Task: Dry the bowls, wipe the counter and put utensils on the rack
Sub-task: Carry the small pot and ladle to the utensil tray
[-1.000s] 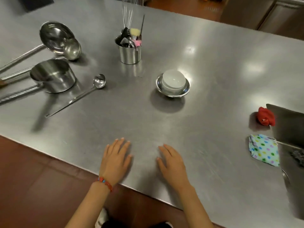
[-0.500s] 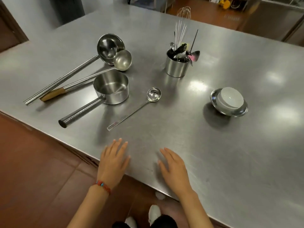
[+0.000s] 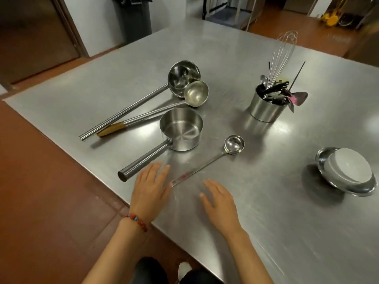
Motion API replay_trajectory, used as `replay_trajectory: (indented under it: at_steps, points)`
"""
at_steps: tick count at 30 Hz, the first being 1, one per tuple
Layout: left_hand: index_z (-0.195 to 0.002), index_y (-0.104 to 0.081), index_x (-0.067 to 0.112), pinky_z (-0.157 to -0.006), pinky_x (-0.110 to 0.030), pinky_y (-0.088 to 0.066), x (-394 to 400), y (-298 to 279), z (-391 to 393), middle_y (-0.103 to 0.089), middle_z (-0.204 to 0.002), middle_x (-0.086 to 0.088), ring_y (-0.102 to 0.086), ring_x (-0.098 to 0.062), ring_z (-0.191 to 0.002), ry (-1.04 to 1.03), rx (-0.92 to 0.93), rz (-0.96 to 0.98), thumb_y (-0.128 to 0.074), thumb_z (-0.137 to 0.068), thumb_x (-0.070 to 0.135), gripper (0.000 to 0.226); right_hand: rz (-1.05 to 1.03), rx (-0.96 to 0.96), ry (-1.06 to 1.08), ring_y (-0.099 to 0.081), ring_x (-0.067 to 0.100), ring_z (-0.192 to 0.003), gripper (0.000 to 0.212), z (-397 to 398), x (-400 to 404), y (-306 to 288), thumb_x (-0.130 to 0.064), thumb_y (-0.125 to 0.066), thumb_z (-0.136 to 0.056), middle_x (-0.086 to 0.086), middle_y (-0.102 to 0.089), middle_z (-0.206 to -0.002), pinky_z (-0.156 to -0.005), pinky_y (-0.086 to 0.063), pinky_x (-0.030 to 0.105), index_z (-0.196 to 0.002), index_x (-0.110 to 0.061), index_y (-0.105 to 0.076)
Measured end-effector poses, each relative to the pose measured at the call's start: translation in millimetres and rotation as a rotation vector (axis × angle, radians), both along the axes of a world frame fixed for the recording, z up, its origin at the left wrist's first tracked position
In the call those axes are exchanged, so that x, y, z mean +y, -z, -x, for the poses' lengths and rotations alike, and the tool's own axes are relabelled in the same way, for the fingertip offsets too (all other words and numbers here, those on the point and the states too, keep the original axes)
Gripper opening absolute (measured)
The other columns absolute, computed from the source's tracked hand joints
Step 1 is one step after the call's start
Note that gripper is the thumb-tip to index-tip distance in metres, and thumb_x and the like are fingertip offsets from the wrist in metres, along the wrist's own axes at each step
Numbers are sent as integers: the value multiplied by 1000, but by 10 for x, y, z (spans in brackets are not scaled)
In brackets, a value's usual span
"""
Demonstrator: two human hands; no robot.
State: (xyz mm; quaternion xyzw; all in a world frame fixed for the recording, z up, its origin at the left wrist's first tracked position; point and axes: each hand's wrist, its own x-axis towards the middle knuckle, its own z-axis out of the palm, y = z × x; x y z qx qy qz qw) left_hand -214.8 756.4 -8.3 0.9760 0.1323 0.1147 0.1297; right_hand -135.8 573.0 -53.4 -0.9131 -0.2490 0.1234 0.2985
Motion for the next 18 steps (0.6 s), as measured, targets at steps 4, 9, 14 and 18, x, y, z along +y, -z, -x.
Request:
replay_trajectory:
  at_steps: [4, 9, 14, 18]
  points:
    - [-113, -62, 1, -92, -55, -44, 318, -79, -122, -60, -120, -24, -54, -43, -114, -4, -18, 20, -43, -83, 31, 46, -10, 16, 26, -36, 16, -134, 44, -55, 242, -6, -34, -48, -93, 0, -42, -145, -113, -27, 35, -135, -21, -45]
    - [-123, -55, 14, -100, -38, -36, 873, -21, -336, -54, -130, -15, -46, -32, -123, -46, 78, 294, -58, -87, 24, 38, -28, 38, 128, -41, 17, -130, 42, -49, 557, 57, -29, -50, -93, 0, -46, -141, -111, -31, 35, -133, -19, -47]
    - [-125, -53, 17, -93, -27, -37, 1310, 53, -582, -60, -122, -9, -55, -24, -111, -65, 334, 726, -53, -90, 34, 39, -72, 105, 352, -46, 16, -124, 39, 72, 834, 139, -30, -49, -92, -2, -50, -137, -103, -35, 27, -130, -20, -49]
    - [-103, -58, 14, -87, -46, -52, 1442, 187, -708, -62, -99, -13, -63, -25, -84, -38, 486, 1037, -51, -91, 31, 22, -148, 209, 659, -57, 21, -109, 35, 141, 1050, 203, -30, -51, -92, 4, -60, -122, -95, -44, 32, -123, -17, -56]
